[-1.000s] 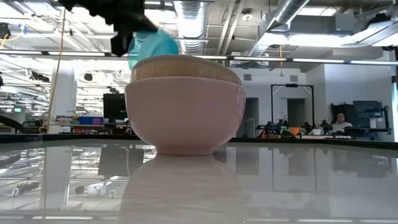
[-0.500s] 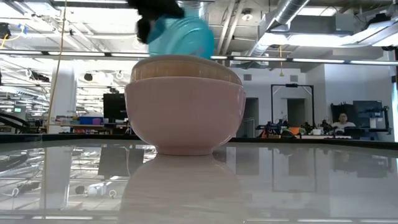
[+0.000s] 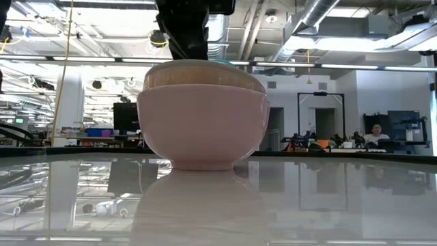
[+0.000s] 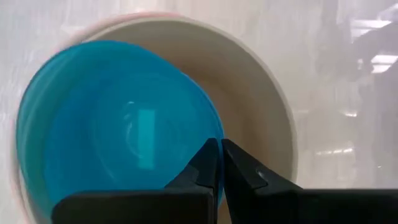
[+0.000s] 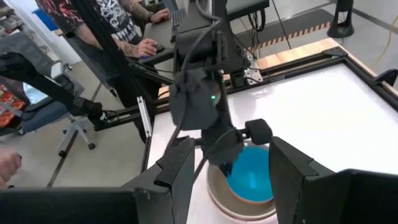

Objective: Nest bowls inside each other
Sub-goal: Stack the blue bowl on top of the blue patterned bowl

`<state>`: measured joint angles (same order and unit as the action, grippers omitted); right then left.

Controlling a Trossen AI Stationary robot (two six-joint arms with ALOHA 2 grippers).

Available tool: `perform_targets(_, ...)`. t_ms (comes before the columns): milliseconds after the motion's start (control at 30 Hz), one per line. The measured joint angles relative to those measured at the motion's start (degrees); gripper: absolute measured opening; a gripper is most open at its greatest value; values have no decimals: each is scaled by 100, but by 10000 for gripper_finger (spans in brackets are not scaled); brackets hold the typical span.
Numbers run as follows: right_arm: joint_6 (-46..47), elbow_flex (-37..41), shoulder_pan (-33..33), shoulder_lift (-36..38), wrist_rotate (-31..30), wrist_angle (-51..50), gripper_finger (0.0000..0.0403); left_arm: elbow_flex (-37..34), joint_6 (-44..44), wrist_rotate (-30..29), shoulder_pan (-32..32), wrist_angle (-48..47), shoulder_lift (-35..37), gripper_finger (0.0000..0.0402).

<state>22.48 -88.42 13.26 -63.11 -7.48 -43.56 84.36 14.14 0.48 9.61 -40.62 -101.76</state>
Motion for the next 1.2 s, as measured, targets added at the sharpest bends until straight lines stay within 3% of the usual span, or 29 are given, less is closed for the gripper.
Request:
perform_targets(367, 15, 0, 11, 248, -164, -108, 170, 2, 260, -252, 126, 132, -40, 18)
perform_targets(500, 15, 0, 11, 304, -173, -104, 170, 2, 382, -244, 126, 127, -32, 74)
perform_targets(800, 15, 0, 11, 306, -173, -124, 170, 2, 727, -81, 167, 595, 31, 242)
perform_targets(900, 62, 0, 11, 306, -171, -183, 170, 2, 756, -726, 295, 1026, 184, 272)
perform_targets(1067, 109, 0, 92, 304, -169, -288, 170, -4, 775, -2233, 590, 1285, 300, 279)
perform_targets(1200, 116, 0, 151, 304, -167, -283, 170, -366, 1065, -2709, 763, 1980, 300, 269)
